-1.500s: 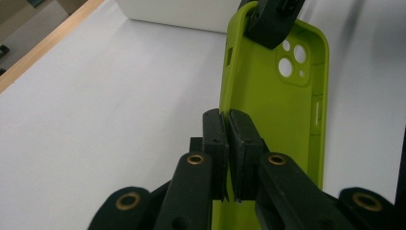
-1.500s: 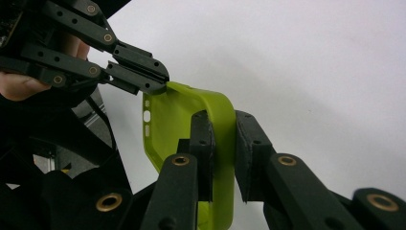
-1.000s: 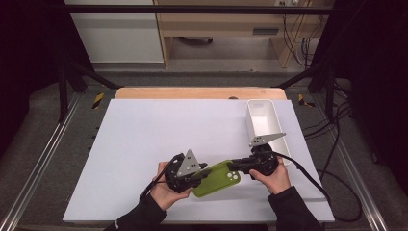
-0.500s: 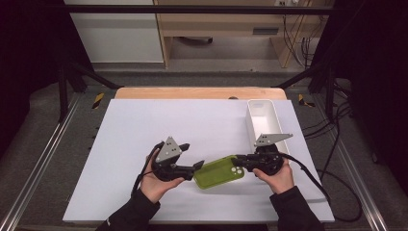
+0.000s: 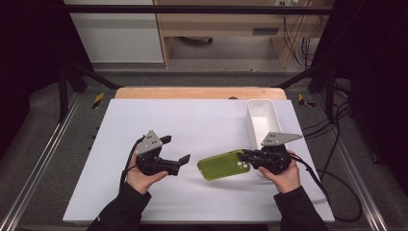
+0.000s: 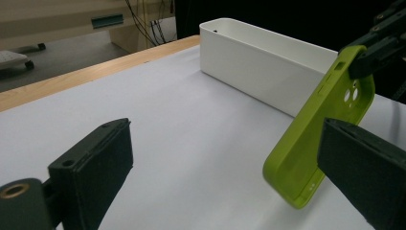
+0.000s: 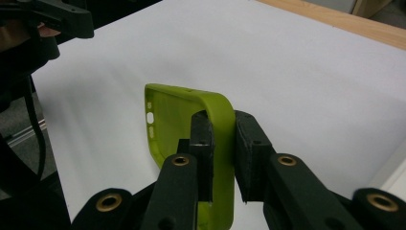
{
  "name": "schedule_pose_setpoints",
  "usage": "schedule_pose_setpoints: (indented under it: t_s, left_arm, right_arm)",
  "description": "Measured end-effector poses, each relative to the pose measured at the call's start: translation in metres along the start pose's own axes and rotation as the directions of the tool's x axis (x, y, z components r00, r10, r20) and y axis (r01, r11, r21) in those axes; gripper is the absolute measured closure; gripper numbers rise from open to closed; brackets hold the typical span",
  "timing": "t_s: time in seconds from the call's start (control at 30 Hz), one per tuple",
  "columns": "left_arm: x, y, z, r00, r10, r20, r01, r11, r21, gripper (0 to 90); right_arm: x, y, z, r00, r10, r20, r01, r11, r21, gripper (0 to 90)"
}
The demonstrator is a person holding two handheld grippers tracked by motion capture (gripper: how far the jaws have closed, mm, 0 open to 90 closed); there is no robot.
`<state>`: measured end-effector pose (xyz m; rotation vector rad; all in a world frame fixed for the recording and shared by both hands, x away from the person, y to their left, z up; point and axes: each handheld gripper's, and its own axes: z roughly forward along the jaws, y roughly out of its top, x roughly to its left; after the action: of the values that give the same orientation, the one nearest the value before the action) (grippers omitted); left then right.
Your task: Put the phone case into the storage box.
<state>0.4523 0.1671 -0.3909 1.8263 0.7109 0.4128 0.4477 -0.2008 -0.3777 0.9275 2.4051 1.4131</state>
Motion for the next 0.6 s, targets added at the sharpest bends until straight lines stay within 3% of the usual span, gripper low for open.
schedule_pose_setpoints:
  t_s: [0.23,0.4,0.6]
  left_arm:
    - [0.014,-0.010,-0.014,0.9996,-0.006,-0.028,0.005,0.9997,-0.025,2.5]
    - [0.022,-0.021,-0.021,0.9985,0.003,-0.055,-0.003,1.0000,-0.005,1.8]
    - [0.031,-0.034,-0.035,0.9970,-0.003,-0.077,0.002,0.9999,-0.016,1.3]
  right_arm:
    - [-0.001,0.003,-0.010,0.9996,-0.019,0.020,0.019,0.999,-0.027,79.5]
    - [0.001,0.008,-0.016,0.9980,-0.044,0.046,0.046,0.998,-0.037,79.5]
    - [0.003,0.014,-0.020,0.9948,-0.080,0.064,0.082,0.996,-0.041,79.5]
